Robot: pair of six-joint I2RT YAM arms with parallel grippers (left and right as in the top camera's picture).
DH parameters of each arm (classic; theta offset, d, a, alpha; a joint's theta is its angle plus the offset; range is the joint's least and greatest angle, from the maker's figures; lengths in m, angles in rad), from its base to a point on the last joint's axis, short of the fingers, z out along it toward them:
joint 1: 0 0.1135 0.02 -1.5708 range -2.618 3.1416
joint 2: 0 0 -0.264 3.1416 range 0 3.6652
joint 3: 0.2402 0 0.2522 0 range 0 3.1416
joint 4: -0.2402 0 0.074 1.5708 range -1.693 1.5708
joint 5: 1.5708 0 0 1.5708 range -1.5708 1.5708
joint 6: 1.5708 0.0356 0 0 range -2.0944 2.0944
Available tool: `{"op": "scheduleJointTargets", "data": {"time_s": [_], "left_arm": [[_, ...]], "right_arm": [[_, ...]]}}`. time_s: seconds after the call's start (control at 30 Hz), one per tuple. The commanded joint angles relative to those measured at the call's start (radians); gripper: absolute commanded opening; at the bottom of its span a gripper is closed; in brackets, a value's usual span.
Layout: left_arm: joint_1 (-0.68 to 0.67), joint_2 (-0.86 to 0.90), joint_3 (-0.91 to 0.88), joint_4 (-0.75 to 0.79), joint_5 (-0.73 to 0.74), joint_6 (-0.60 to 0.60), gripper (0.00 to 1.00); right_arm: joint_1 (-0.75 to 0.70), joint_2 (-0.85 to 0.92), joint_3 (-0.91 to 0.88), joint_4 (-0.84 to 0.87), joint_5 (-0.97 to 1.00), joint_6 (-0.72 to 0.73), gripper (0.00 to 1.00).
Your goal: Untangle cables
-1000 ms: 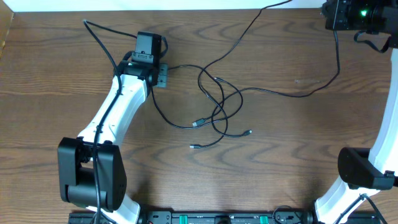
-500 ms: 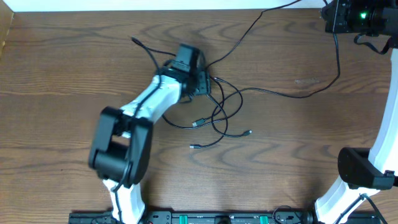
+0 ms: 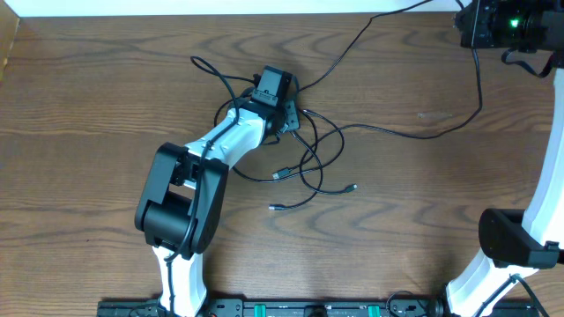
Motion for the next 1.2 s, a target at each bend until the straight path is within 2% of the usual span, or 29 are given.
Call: {"op": "scheduleJointTargets", "data": {"time_s": [0.0, 0.1, 0.17, 0.27, 0.3, 0.4, 0.53, 0.67, 0.93, 1.17], "left_arm": [[-0.021, 0.013, -0.003, 0.005, -0.030, -0.008, 0.47], [-0.028, 0.028, -0.004, 0.004, -0.042, -0.008, 0.47], [-0.030, 0.036, -0.004, 0.005, -0.042, -0.008, 0.37], [-0.029, 0.034, -0.003, 0.009, -0.049, -0.008, 0.11], [-0.029, 0.027, -0.002, 0.008, -0.065, -0.007, 0.08], [-0.027, -0.023, 0.008, -0.019, -0.096, 0.069, 0.07], [-0.027, -0.181, 0.070, -0.159, -0.147, 0.199, 0.07], [-0.027, -0.332, 0.127, -0.224, -0.146, 0.261, 0.07], [-0.027, -0.611, 0.155, -0.110, -0.143, 0.315, 0.08], [-0.027, -0.695, 0.155, 0.013, -0.143, 0.323, 0.07]], "right_arm": [[-0.004, -0.005, 0.000, -0.008, 0.000, -0.019, 0.01], [-0.004, -0.005, 0.000, -0.011, 0.000, -0.027, 0.01], [-0.004, -0.005, 0.000, -0.013, 0.000, -0.027, 0.01], [-0.004, -0.005, 0.000, -0.016, 0.001, -0.027, 0.01], [-0.004, -0.005, 0.000, -0.016, 0.000, -0.027, 0.01], [-0.004, -0.005, 0.000, -0.016, 0.000, -0.027, 0.01], [-0.004, -0.005, 0.000, -0.016, 0.000, -0.027, 0.01], [-0.004, -0.004, 0.000, -0.016, 0.000, -0.027, 0.01], [-0.004, 0.003, -0.001, -0.023, 0.000, -0.027, 0.01], [-0.003, 0.039, -0.001, -0.048, -0.058, -0.050, 0.01]]}}
